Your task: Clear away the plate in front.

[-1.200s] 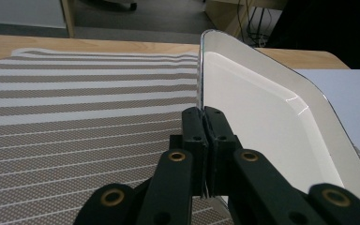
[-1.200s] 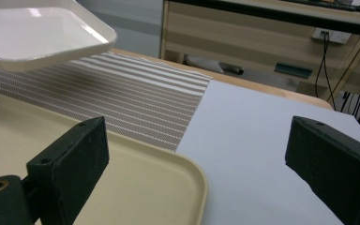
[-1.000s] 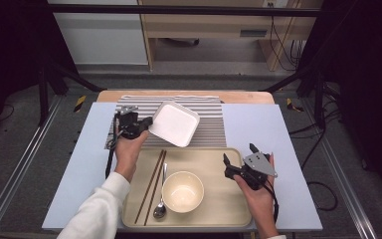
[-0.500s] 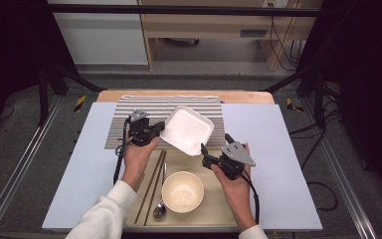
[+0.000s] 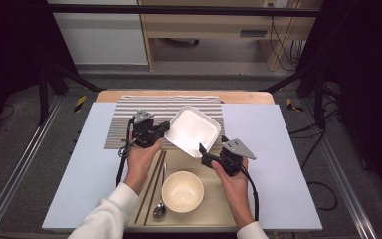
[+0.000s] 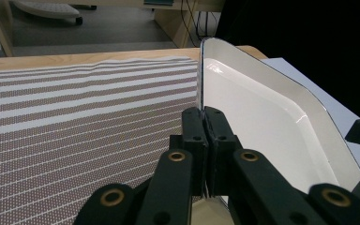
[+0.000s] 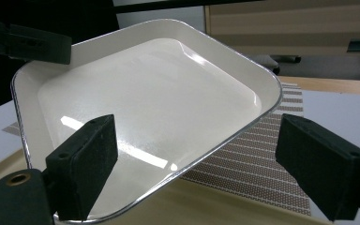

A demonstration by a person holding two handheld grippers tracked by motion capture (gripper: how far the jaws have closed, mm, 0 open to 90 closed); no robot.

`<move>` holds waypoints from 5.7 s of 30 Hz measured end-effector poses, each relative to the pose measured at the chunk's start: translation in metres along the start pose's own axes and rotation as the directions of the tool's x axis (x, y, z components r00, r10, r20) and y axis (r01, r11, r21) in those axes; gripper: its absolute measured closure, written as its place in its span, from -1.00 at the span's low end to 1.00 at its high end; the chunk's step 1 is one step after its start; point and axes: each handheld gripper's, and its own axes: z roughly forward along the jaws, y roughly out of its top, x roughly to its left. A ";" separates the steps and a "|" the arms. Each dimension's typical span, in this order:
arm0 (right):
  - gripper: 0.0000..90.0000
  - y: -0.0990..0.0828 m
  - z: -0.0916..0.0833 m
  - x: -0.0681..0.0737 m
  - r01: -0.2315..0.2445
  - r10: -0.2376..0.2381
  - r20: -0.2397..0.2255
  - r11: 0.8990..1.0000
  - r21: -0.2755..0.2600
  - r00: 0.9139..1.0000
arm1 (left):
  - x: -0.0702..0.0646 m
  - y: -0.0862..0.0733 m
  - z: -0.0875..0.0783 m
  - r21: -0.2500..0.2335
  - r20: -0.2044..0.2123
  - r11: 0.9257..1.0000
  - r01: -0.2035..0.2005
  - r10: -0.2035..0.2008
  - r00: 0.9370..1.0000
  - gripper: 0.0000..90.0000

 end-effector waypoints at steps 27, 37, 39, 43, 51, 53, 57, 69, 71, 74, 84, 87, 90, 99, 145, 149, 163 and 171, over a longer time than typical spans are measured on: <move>-0.32 0.005 0.005 -0.006 -0.049 0.049 0.009 0.999 0.018 0.999 | -0.009 -0.006 0.005 0.010 0.019 1.000 0.018 -0.018 1.000 0.96; 0.37 0.020 0.005 -0.009 -0.013 0.012 0.136 1.000 0.004 0.991 | -0.008 -0.015 0.008 0.021 0.013 0.999 0.047 -0.047 0.999 0.96; 0.52 0.023 0.006 -0.010 -0.022 0.021 0.159 1.000 0.003 0.987 | -0.009 -0.016 0.007 0.019 0.013 0.999 0.046 -0.047 0.999 0.95; 0.72 0.026 0.010 -0.015 -0.053 0.055 0.178 0.998 -0.016 0.982 | -0.013 -0.019 0.006 0.012 0.022 0.999 0.047 -0.047 0.999 0.95; 0.95 0.035 0.015 -0.026 -0.166 0.173 0.169 0.985 -0.052 0.970 | -0.022 -0.026 0.009 0.018 0.025 1.000 0.007 -0.008 1.000 0.89; 0.97 0.039 0.015 -0.027 -0.177 0.183 0.160 0.983 -0.053 0.970 | -0.023 -0.028 0.009 0.018 0.032 1.000 0.014 -0.014 0.999 0.88; 0.98 0.047 0.014 -0.027 -0.166 0.172 0.154 0.985 -0.050 0.973 | -0.024 -0.030 0.010 0.003 0.036 1.000 0.012 -0.012 0.999 0.85; 0.98 0.055 0.008 -0.050 -0.208 0.203 0.197 0.978 0.008 0.959 | -0.031 -0.030 -0.009 -0.117 -0.014 0.986 -0.118 0.117 0.993 0.08; 0.98 0.054 0.003 -0.055 -0.202 0.189 0.212 0.978 0.041 0.959 | -0.028 -0.032 -0.018 -0.132 -0.034 0.981 -0.140 0.136 0.990 -0.05; 0.98 0.051 -0.005 -0.062 -0.201 0.176 0.245 0.976 0.079 0.953 | -0.019 -0.035 -0.035 -0.175 -0.090 0.971 -0.164 0.150 0.985 -0.13; 0.98 0.013 -0.037 -0.079 -0.278 0.216 0.291 0.941 0.193 0.932 | 0.016 -0.047 -0.076 -0.223 -0.254 0.953 -0.207 0.148 0.956 -0.15; 0.98 0.005 -0.041 -0.079 -0.300 0.231 0.284 0.926 0.230 0.930 | 0.021 -0.044 -0.083 -0.247 -0.256 0.951 -0.186 0.121 0.959 -0.14; 0.98 0.000 -0.042 -0.079 -0.326 0.253 0.276 0.907 0.267 0.927 | 0.022 -0.042 -0.088 -0.253 -0.269 0.948 -0.195 0.125 0.955 -0.14; 0.98 -0.013 -0.048 -0.075 -0.366 0.287 0.264 0.870 0.331 0.921 | 0.021 -0.044 -0.087 -0.243 -0.261 0.950 -0.197 0.132 0.956 -0.15; 0.37 -0.014 -0.060 -0.100 -0.323 0.266 0.241 0.914 0.243 0.933 | 0.058 -0.048 -0.090 -0.172 -0.294 0.973 -0.152 0.097 0.951 -0.29; 0.21 -0.012 -0.053 -0.114 -0.301 0.243 0.260 0.930 0.213 0.935 | 0.071 -0.054 -0.087 -0.133 -0.301 0.983 -0.129 0.084 0.950 -0.34; -0.41 -0.016 -0.039 -0.130 -0.135 0.081 0.331 0.980 0.146 0.940 | 0.093 -0.075 -0.078 -0.075 -0.297 0.986 -0.150 0.122 0.947 -0.46; -0.58 -0.015 -0.041 -0.124 0.019 -0.069 0.335 0.989 0.149 0.940 | 0.099 -0.080 -0.080 -0.078 -0.274 0.979 -0.188 0.160 0.948 -0.63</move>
